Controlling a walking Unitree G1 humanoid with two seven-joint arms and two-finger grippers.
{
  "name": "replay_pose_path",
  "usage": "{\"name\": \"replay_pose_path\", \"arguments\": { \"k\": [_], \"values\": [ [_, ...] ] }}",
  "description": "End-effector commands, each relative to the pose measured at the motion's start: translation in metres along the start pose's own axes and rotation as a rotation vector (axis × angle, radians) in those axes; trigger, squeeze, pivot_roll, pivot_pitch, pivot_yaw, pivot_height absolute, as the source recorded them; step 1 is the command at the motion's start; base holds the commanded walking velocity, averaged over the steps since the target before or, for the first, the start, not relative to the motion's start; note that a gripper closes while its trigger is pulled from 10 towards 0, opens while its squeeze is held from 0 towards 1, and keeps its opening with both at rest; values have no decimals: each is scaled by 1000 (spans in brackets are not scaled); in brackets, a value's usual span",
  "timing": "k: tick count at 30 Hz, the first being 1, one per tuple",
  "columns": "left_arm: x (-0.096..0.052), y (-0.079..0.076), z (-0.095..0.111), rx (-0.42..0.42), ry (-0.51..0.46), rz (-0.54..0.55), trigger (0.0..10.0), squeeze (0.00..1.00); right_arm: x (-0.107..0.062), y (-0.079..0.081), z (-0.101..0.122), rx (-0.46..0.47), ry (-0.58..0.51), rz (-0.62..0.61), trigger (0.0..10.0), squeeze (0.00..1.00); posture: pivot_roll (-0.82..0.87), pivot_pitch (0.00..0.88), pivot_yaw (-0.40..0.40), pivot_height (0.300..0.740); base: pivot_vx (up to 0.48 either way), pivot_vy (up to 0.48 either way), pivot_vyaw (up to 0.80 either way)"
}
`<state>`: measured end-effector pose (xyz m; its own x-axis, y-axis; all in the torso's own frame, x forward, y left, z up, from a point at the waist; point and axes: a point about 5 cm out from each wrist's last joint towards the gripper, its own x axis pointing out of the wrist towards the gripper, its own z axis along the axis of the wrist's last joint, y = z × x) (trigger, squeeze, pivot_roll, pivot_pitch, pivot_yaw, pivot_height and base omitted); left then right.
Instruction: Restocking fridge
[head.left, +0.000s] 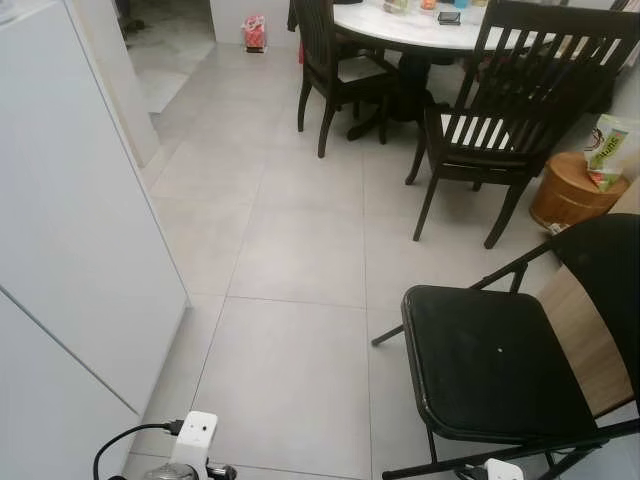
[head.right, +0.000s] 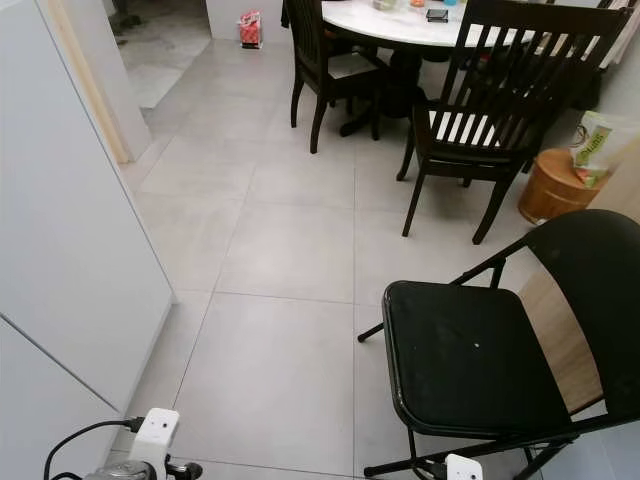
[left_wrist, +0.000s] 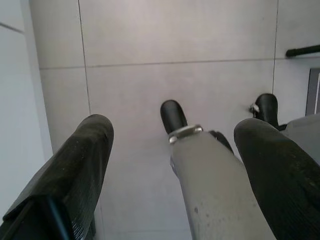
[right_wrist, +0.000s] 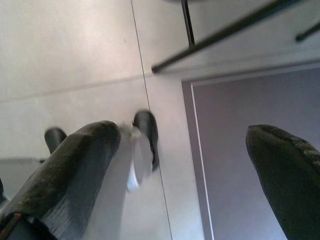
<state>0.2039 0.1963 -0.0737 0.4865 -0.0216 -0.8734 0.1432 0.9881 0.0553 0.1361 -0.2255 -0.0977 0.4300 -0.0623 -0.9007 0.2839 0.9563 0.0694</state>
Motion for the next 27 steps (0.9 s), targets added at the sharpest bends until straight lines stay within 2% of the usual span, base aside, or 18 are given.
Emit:
{"name": "replay_pose_path", "arguments": {
  "k": [1,11,14,18,27],
  "values": [
    [0,2,2,13,-2,12,10000,0,0,-2,4,15,-17,-10,10000,0,-26,0,-37,740,0,0,0],
    [0,4,2,3,-1,24,10000,0,0,-2,5,32,-31,-14,10000,0,-25,0,-28,740,0,0,0],
    [0,4,2,1,4,26,10000,0,0,-2,6,-4,-29,-16,10000,0,-24,0,-31,740,0,0,0],
    [0,2,2,-15,1,9,10000,0,0,-2,5,-45,-13,-7,10000,0,-25,0,-34,740,0,0,800],
    [0,2,2,-20,-4,7,10000,0,0,-2,5,-34,-16,-5,10000,0,-25,0,-34,740,0,0,800]
  ]
}}
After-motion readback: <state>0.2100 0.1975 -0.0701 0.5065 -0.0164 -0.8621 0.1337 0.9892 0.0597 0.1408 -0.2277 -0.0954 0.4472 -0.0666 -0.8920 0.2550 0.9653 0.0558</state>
